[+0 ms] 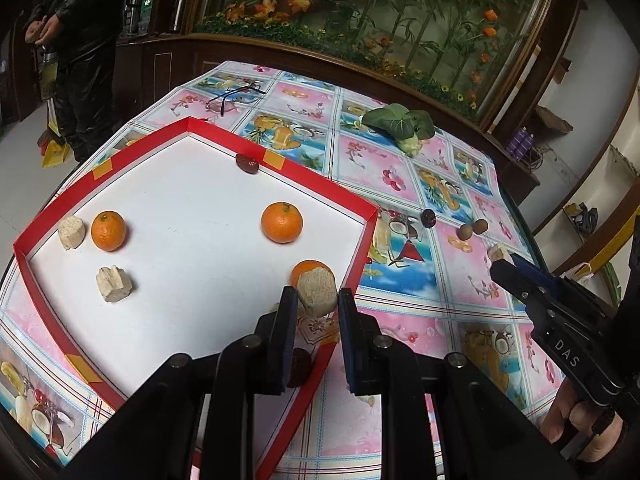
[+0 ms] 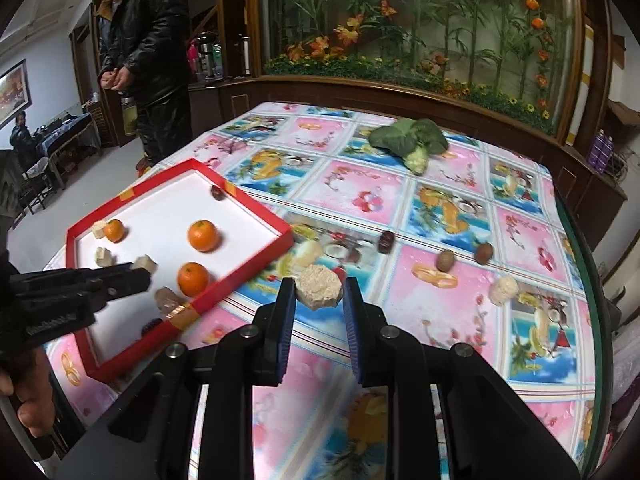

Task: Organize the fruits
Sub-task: 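Lift and carry the beige cube and beige ball over the red tray with both grippers, then open both grippers to drop the beige cube and ball into the tray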

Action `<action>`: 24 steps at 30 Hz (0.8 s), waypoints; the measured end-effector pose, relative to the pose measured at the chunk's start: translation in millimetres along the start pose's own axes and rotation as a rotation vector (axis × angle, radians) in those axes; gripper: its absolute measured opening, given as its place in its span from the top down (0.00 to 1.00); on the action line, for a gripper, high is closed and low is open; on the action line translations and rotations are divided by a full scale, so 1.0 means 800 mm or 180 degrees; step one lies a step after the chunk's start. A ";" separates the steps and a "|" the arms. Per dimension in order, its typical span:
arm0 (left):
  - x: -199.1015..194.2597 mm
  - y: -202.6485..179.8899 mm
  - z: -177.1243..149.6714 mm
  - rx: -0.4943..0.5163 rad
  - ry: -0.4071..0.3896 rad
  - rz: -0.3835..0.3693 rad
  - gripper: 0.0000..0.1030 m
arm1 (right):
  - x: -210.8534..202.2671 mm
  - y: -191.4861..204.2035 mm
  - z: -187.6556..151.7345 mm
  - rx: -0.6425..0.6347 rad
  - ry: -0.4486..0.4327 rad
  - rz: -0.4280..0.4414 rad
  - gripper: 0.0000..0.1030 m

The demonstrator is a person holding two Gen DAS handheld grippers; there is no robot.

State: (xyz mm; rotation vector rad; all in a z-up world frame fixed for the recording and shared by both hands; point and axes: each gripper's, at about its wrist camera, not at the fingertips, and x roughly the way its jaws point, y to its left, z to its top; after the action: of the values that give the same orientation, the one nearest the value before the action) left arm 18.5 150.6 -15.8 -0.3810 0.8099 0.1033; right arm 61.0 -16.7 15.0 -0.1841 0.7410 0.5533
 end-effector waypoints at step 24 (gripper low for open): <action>-0.002 0.065 0.012 -0.0210 0.0082 0.0064 0.81 | 0.078 0.076 0.050 -0.0150 0.0265 0.0511 0.75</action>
State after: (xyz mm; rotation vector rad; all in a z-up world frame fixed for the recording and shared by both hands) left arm 11.7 202.2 -23.7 -0.4372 0.8375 0.1445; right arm 89.3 74.3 3.5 -0.1933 0.8287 0.7196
